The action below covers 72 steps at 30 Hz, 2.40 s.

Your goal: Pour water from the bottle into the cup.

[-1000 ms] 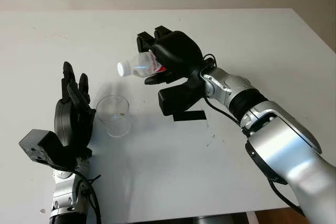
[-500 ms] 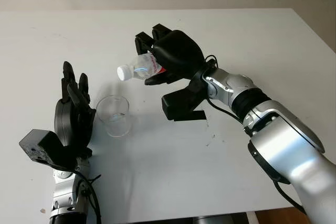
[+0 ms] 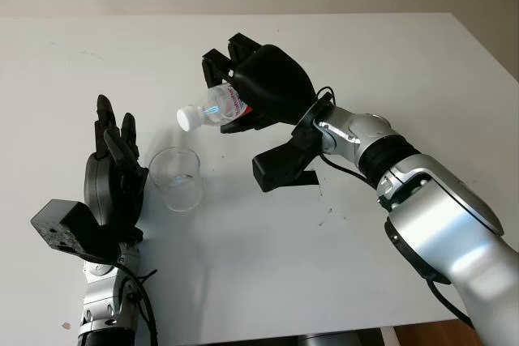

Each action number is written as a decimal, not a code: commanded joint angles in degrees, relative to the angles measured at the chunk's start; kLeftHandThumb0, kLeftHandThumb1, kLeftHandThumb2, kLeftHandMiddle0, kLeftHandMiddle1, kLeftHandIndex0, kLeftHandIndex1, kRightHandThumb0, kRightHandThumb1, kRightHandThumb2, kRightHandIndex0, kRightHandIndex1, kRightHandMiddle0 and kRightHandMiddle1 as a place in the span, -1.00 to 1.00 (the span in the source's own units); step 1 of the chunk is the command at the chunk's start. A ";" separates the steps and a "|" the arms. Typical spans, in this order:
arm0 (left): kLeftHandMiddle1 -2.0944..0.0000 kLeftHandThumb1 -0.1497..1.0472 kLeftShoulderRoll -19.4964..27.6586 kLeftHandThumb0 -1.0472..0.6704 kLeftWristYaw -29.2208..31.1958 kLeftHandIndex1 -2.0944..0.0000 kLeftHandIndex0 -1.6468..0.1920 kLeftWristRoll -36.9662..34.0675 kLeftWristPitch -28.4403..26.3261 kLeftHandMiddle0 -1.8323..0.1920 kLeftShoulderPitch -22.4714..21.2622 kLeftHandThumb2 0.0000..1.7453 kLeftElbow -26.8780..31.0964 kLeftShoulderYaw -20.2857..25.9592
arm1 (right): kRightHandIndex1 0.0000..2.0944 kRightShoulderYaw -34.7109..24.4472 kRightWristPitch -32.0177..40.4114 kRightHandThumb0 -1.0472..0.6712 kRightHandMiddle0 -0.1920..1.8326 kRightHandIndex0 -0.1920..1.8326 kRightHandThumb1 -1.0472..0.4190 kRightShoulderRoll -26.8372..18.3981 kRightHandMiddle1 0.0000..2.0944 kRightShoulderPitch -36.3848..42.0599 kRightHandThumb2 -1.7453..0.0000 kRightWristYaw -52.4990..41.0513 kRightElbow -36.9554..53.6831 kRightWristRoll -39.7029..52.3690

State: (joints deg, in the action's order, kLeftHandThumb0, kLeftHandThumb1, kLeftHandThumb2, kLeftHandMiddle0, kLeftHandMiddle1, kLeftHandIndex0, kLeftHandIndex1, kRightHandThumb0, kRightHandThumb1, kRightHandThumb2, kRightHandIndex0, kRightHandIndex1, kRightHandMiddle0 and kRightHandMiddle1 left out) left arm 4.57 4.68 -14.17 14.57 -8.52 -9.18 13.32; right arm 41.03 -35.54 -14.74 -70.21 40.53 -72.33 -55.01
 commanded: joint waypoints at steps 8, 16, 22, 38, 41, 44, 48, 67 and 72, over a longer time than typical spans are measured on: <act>0.75 1.00 -1.15 -0.80 -0.53 1.00 0.96 0.54 0.22 1.00 -0.38 -0.03 0.00 -0.44 | 1.00 2.58 -0.84 -0.35 0.00 0.28 -1.00 -1.29 1.00 -2.37 0.67 5.86 1.11 -3.28; 0.73 1.00 -1.19 -0.79 -0.56 1.00 0.96 0.77 0.49 1.00 -0.25 -0.01 -0.19 -0.43 | 1.00 5.48 0.38 -0.36 0.02 0.31 -1.00 -1.32 1.00 -3.02 0.63 10.89 0.41 -6.59; 0.73 1.00 -1.27 -0.79 -0.45 1.00 0.96 0.76 0.52 1.00 -0.23 -0.02 -0.21 -0.51 | 1.00 7.03 1.23 -0.37 0.03 0.33 -1.00 -1.28 1.00 -3.28 0.62 13.41 0.53 -8.20; 0.74 1.00 -1.76 -0.79 -0.44 1.00 0.96 0.98 0.76 1.00 -0.15 -0.01 -0.16 -0.81 | 1.00 9.77 5.18 -0.39 -0.02 0.35 -1.00 -0.88 1.00 -3.85 0.65 17.77 2.22 -11.56; 0.74 1.00 -1.93 -0.79 -0.55 1.00 0.96 1.05 0.75 1.00 -0.16 -0.01 -0.20 -0.71 | 1.00 10.28 6.11 -0.39 -0.03 0.35 -1.00 -0.88 1.00 -3.97 0.64 18.12 2.41 -12.13; 0.73 1.00 -2.10 -0.79 -0.74 1.00 0.96 1.03 0.61 1.00 -0.17 -0.02 -0.16 -0.65 | 1.00 10.74 6.84 -0.40 -0.03 0.36 -1.00 -0.82 1.00 -4.11 0.64 18.77 2.46 -12.53; 0.74 1.00 -1.96 -0.80 -0.65 1.00 0.96 1.08 0.48 1.00 -0.14 -0.02 -0.11 -0.64 | 1.00 10.96 7.01 -0.40 -0.03 0.37 -1.00 -0.76 1.00 -4.19 0.65 19.13 2.49 -12.60; 0.72 1.00 -1.69 -0.78 -0.32 1.00 0.94 1.01 0.75 1.00 0.21 0.00 -0.18 -0.42 | 1.00 -8.92 -4.18 -0.30 -0.03 0.24 -1.00 -1.88 1.00 2.37 0.61 -6.67 4.26 14.87; 0.73 1.00 -1.53 -0.79 -0.37 1.00 0.95 0.95 0.04 1.00 0.38 -0.01 0.56 -0.42 | 1.00 -19.46 -5.81 -0.25 -0.20 0.23 -1.00 -2.18 1.00 7.66 0.55 -27.38 8.38 30.83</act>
State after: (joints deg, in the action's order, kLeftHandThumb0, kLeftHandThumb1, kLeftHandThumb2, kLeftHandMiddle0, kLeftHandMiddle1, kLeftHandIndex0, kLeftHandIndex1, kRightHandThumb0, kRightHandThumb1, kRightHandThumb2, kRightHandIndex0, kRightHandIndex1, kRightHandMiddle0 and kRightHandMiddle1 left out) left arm 2.96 4.11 -13.29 14.77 -8.91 -9.13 12.98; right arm 23.78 -40.94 -16.29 -63.66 15.29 -65.80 -26.33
